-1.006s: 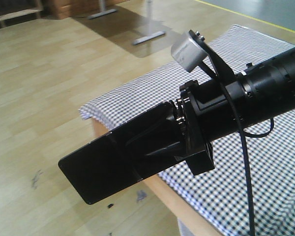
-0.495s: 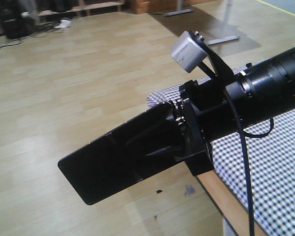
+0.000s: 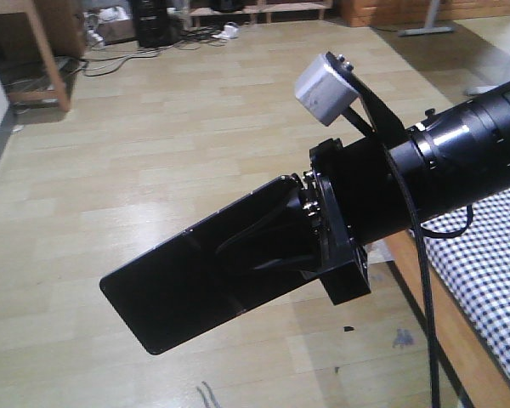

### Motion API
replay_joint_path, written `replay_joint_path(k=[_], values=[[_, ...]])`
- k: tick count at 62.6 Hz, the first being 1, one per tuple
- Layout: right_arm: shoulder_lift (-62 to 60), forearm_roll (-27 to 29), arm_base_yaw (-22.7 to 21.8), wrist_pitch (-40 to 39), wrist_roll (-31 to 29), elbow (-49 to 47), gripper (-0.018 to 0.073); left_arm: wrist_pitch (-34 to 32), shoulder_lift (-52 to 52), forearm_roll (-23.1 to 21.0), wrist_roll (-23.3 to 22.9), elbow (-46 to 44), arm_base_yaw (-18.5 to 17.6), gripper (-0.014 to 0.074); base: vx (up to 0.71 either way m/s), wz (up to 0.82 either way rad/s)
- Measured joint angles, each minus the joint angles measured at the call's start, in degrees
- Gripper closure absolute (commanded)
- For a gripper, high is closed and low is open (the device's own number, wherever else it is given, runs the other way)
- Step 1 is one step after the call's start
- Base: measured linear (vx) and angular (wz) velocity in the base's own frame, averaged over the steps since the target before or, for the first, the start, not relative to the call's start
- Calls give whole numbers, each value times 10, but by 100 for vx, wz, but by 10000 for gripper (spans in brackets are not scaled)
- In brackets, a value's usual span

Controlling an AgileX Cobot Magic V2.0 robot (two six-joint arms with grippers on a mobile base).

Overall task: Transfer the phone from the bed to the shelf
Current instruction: 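Hold the phone in the right gripper while the base turns away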

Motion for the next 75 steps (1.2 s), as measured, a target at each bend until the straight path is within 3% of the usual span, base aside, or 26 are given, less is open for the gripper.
replay_joint_path(k=[25, 75], values=[[0, 0, 0, 1, 0, 0, 561, 0, 0, 0, 0, 0, 0, 595, -7, 27], [0, 0, 0, 1, 0, 0, 561, 0, 0, 0, 0, 0, 0, 595, 4, 2]])
